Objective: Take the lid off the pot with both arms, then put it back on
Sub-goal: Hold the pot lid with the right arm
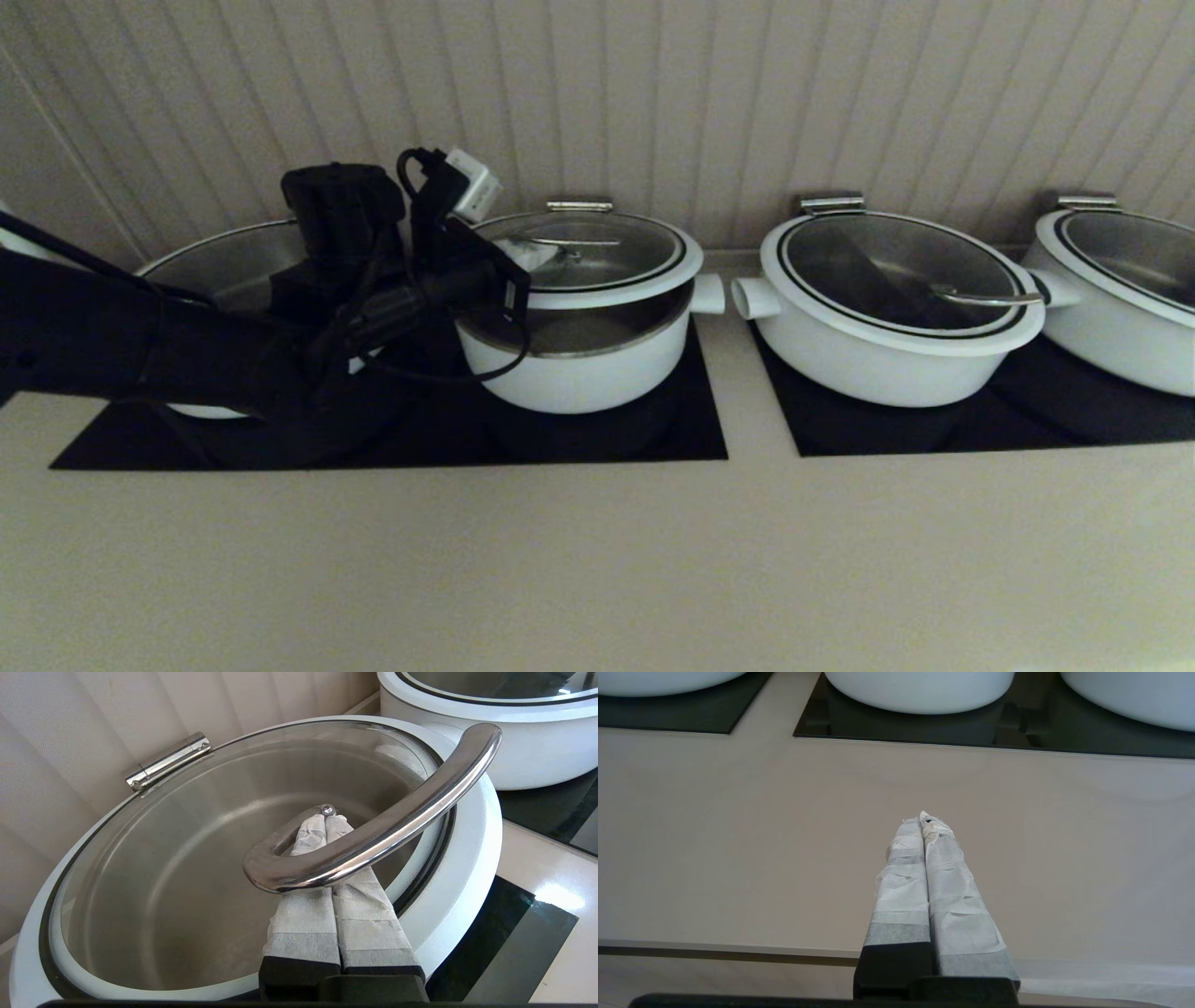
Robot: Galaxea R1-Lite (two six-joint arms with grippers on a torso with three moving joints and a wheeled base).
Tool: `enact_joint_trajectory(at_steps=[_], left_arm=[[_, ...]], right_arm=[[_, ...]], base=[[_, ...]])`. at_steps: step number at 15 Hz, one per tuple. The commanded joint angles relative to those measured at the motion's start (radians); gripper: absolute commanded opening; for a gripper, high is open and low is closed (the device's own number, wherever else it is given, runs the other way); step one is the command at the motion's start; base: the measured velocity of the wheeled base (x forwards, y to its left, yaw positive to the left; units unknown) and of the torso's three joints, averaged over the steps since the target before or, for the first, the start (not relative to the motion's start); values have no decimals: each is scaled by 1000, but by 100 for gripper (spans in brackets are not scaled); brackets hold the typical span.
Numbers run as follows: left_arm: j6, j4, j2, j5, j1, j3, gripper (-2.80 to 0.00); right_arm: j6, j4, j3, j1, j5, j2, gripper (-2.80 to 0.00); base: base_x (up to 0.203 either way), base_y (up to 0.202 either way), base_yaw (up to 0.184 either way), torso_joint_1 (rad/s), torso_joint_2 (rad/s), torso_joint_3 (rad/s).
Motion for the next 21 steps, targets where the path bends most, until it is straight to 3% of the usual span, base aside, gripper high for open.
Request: enact_joint_trajectory(at_steps=[1, 6, 10, 14, 17, 21], left_arm=[[1, -4, -1, -1, 0, 0, -280], [1, -6, 1, -1, 0, 2, -280], [2, -7, 6, -1, -1, 0, -280], [1, -7, 4, -1, 0, 0, -280], [0, -9, 4, -1, 0, 0, -280], [2, -10, 4, -1, 0, 1, -280]], right_arm=[[-11, 2, 0, 0, 5, 1, -280], [-62, 4, -19, 2, 36, 2, -280], [-38, -13, -136, 6, 206, 168, -280], [-36, -183, -168, 25, 375, 423, -280], [-101, -244, -171, 28, 505, 591, -280], [-191, -380, -175, 39, 616, 859, -280]], base=[[0, 0, 0, 0, 0, 0], [0, 0, 0, 0, 0, 0], [0, 0, 0, 0, 0, 0], [0, 0, 0, 0, 0, 0], [0, 0, 0, 0, 0, 0], [0, 0, 0, 0, 0, 0]])
